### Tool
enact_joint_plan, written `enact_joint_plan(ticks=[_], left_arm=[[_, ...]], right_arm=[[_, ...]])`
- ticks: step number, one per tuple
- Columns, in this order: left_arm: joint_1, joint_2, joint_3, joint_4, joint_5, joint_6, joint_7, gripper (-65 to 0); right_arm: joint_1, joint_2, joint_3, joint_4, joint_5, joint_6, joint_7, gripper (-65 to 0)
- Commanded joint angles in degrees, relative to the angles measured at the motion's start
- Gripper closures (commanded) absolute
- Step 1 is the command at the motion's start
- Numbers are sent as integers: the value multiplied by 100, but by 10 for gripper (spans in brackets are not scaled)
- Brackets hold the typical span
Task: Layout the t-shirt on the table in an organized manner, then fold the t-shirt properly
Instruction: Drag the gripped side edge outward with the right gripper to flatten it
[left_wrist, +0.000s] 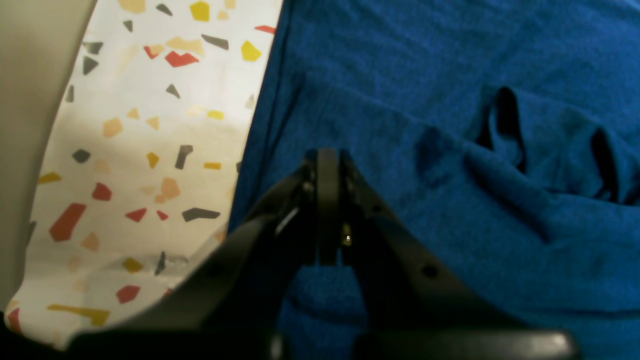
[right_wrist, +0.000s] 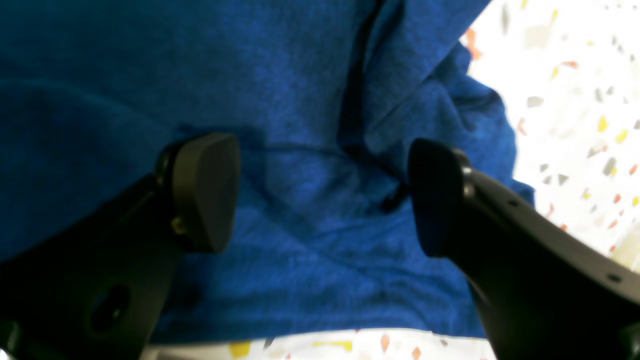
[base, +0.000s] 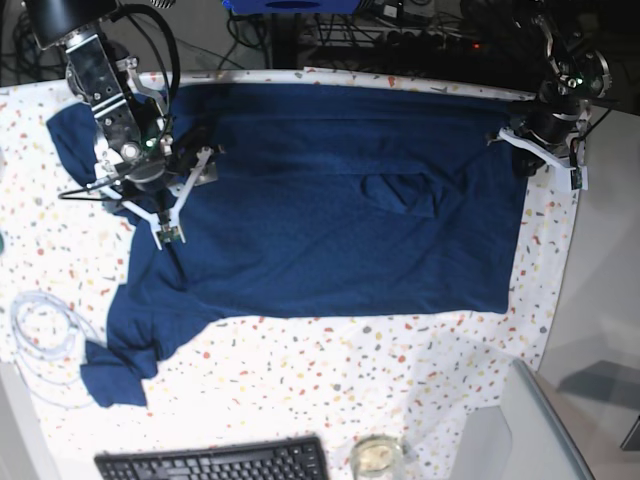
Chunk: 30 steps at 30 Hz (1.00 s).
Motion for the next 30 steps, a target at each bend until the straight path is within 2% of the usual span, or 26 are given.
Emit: enact_joint_plan(ticks=[1,4,6,14,15,28,30], left_arm=[[-8,-50,-22,84,-57,-27,-113,0],[1,-50,-22,-56,-57,-27,-122,0],[1,-50,-22,-215,-57,-27,-122,0],[1,-59,-22,-549,-49,-27,-131,0],[1,-59,-22,-566,-49,-27,-131,0],[159,-68,-48,-540,-49,-27,-131,0],[177,-68,-57,-531,-57,-27,-131,0]], right_arm=[[112,63,16,-15,-52,-28,173,-488],[191,81,16,-199,-52,-28,367,-486],[226,81,16,-261,-52,-28,472,-446],[542,169,16,-463,-52,-28,490,-68],[586,204,16,-525,-52,-28,507,-39],[1377,459,16,-1298,-52,-11,525,-24],[1492,573,16,-1448,-52,-2,525,-24]])
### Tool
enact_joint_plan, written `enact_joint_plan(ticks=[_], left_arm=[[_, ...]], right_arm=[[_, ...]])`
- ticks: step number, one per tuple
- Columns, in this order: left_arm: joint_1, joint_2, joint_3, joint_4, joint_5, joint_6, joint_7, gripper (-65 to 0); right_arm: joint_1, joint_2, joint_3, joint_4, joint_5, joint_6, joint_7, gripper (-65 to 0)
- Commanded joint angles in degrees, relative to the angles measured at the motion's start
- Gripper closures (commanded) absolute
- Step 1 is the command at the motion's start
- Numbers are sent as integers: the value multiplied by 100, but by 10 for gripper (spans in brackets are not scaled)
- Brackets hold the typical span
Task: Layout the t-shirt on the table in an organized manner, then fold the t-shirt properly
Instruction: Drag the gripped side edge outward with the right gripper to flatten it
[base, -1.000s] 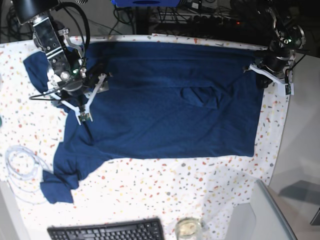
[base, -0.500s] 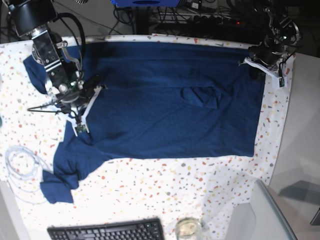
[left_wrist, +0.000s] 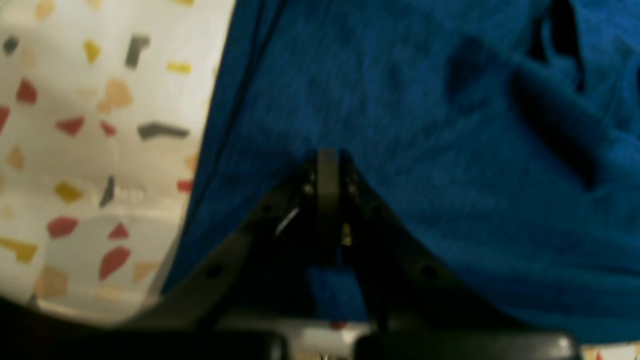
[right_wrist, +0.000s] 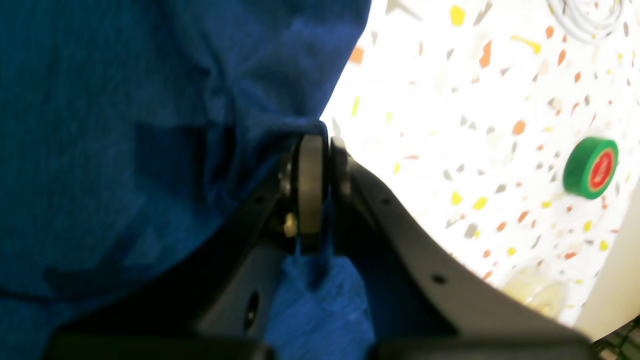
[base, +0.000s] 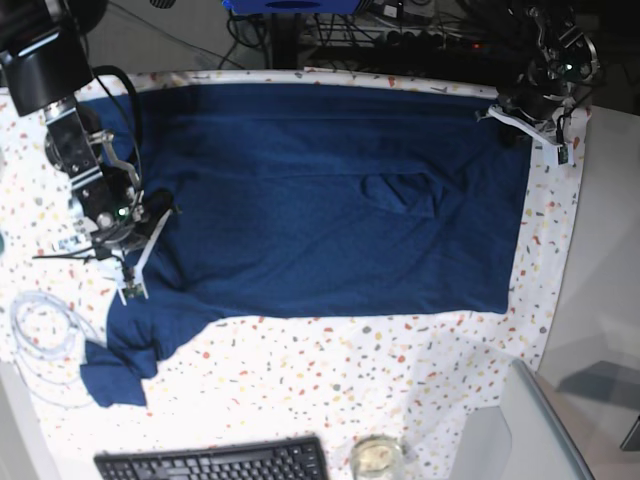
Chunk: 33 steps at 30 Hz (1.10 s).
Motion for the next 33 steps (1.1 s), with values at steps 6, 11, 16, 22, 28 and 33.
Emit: enact_joint_plan(ticks=[6,11,16,22,28,33], left_arm=[[19,-76,-35,114,-60,-27,-105,0],[160,-156,-35,386,-103,-27,-105,0],[248,-164,-35,808,-112,-27,-87,0],[248,-164,-35,1046,-112,-27,-69,0],[318,-156,-35,1186,-112,-27,-69,0],[266,-24,-18,1195,-112,-27,-69,0]], right_arm=[[409,187,34,-344,-85,-20,264,-23],[655,248,34,-959,-85,-20,528,-23],[858,257,43,-1364,-85,-20,659,-26],[1007,231,333,-1628,-76,-28,739,-30],[567,231,931,-203,-59,191,580,-165],[770,-103,975,78,-76,1783,536,-59]])
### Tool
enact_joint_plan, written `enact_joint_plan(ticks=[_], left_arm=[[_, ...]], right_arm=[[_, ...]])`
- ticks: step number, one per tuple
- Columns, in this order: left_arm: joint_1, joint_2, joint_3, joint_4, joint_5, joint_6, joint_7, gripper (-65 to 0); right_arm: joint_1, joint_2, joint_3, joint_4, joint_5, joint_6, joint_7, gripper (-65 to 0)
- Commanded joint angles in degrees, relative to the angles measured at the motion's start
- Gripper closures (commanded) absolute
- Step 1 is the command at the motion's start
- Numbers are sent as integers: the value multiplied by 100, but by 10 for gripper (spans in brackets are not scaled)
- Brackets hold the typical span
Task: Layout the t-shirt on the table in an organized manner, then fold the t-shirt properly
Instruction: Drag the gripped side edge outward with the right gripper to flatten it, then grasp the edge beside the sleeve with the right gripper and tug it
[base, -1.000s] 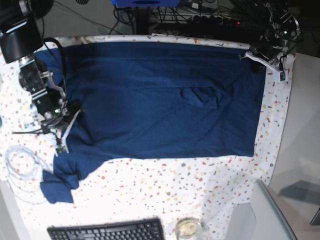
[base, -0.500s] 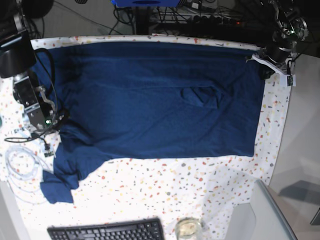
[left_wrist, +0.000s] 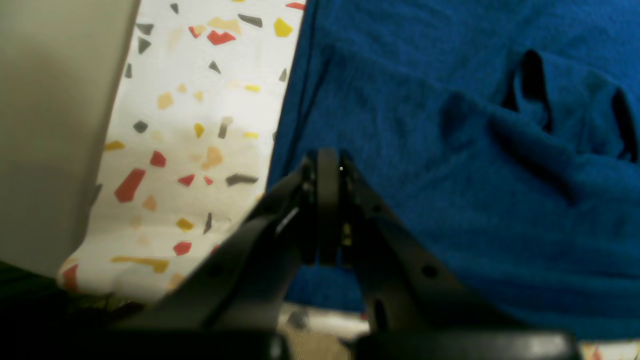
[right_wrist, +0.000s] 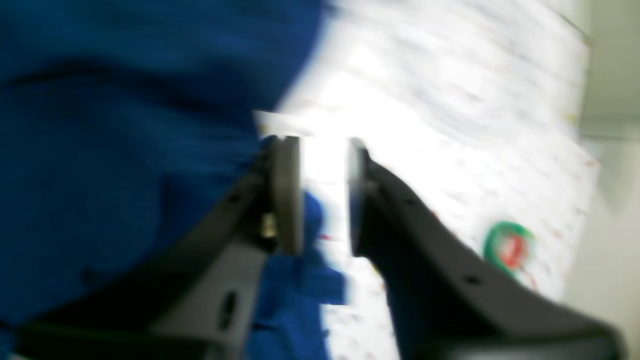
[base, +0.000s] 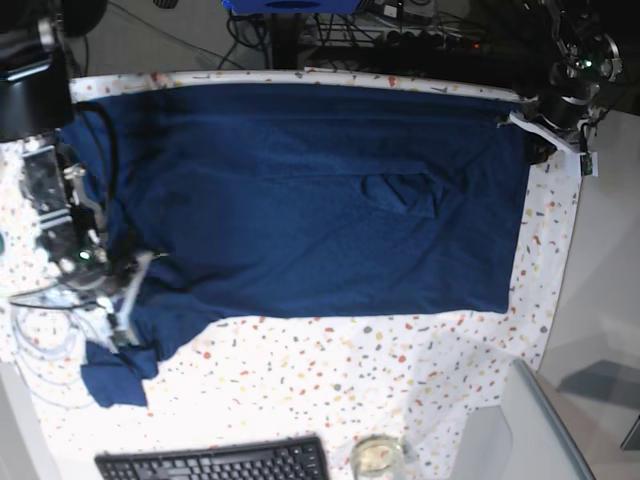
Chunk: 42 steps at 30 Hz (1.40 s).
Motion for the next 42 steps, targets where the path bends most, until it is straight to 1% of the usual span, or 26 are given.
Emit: enact_joint_plan(ticks=[1,2,6,7,10,14,16,21,25,30,32,35,37,39,42], left_arm=[[-10,22,-18,107,-71,-30,-100,0],[-10,31,-9,107,-71,-30,-109,0],[-54,40,9,98,-71,-21,-109,0],[-54,40,0,98,-71,-21,-109,0],[-54,40,-18,98,-71,-21,-109,0],[-45,14,-26,80,-71,-21,-109,0],[-45,14,-26,80,-53,-21,-109,0],[-71,22,-26,63,-53,-21,-109,0],[-36,22,-26,63,-62,-21,-118,0],[-19,5,-123,71,-36,-21,-118,0],[-19,5,-343,71,-62,-21,-118,0],[-28,5,-554,71,-62,-21,-118,0],[-28,-4,-589,71,-62,-21,-118,0],[-28,-4,-642,71,-62,-21,-118,0],[-28,-4,-651,71,-62,-21,-118,0]], right_arm=[[340,8,43,-58,-37,120,127,-32],[454,-71,43,-278,-37,208,66,-15],[911,-353,8,-1351,-37,252,57,-21],[1017,-397,8,-1597,-37,252,101,-21],[1236,-485,-1,-2248,-37,226,505,-21],[1439,-485,-1,-2854,-37,199,646,-21],[1447,-485,26,-3039,-37,199,813,-21],[1632,-441,26,-3742,-37,199,1262,-21],[1913,-397,-9,-4507,-37,199,1771,-21],[2054,-309,-27,-4850,-46,199,2273,-23],[2054,-274,-27,-4858,-230,199,2448,-23],[2054,-291,-9,-4876,-987,199,2774,-23],[2054,-344,26,-4876,-1321,208,2853,-23],[2054,-379,35,-4876,-1479,208,2862,-23],[2063,-397,-1,-4876,-1488,208,2870,-23]])
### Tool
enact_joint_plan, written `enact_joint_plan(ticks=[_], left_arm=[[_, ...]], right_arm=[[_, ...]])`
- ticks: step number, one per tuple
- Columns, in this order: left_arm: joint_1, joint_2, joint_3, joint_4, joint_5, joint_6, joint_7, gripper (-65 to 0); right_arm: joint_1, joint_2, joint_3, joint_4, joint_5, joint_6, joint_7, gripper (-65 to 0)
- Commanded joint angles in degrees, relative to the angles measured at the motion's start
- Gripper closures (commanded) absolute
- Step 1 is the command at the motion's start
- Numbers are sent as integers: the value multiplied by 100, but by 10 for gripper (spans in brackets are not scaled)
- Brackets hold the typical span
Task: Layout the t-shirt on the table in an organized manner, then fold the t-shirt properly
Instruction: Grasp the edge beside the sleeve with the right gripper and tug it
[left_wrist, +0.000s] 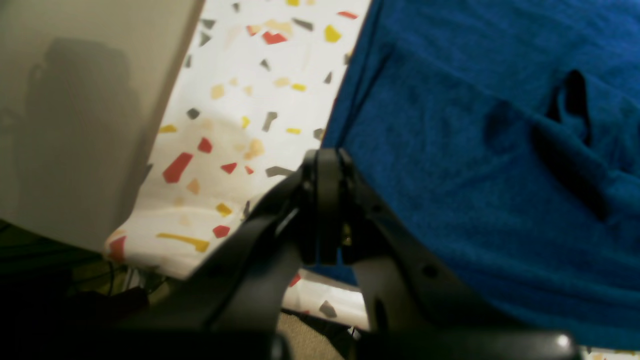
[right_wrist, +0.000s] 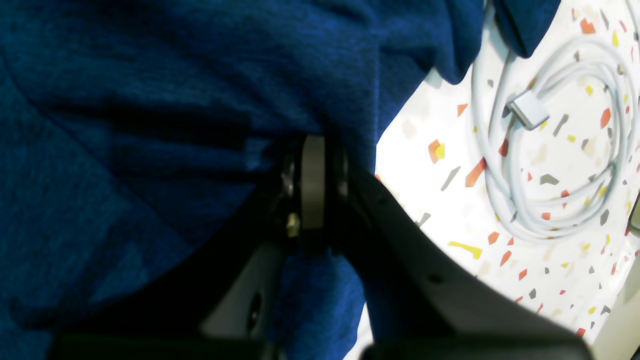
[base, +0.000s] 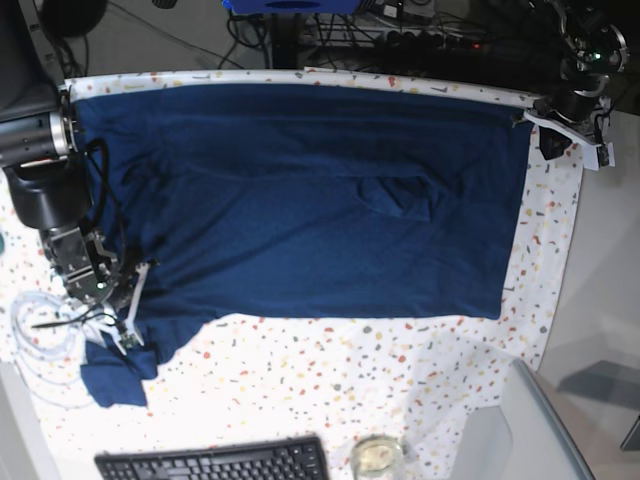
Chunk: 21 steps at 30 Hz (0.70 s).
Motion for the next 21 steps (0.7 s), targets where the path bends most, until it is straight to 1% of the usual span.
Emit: enact_joint_plan(ticks=[1,4,5,9,12,16,21], left_arm=[[21,-76,-58,95,-60,-27,-107,0],[21,-76,-58,95,-60,-27,-98,0],[21,-76,-58,95,-60,-27,-98,0],[29,-76,-58,131,-51,-27,-98,0],[29,-76,-67,139,-33,-27,-89,0],[38,-76,-67,139,-16,-27,-89,0],[108,-76,-67,139,-16,-27,-89,0]], right_arm=[[141,32,-9,46,-10,-28,9,-23],[150,14,-18,81,-19,-19,18,-23],[159,-47,-18,81,-19,-19,36,-23],[212,-144,-18,46,-19,-19,247,-23],[256,-285,-18,46,-19,-19,264,-23],[344,-346,-18,46,-19,-19,264,-23],[414,-487,-27,37,-19,-10,528,-23]])
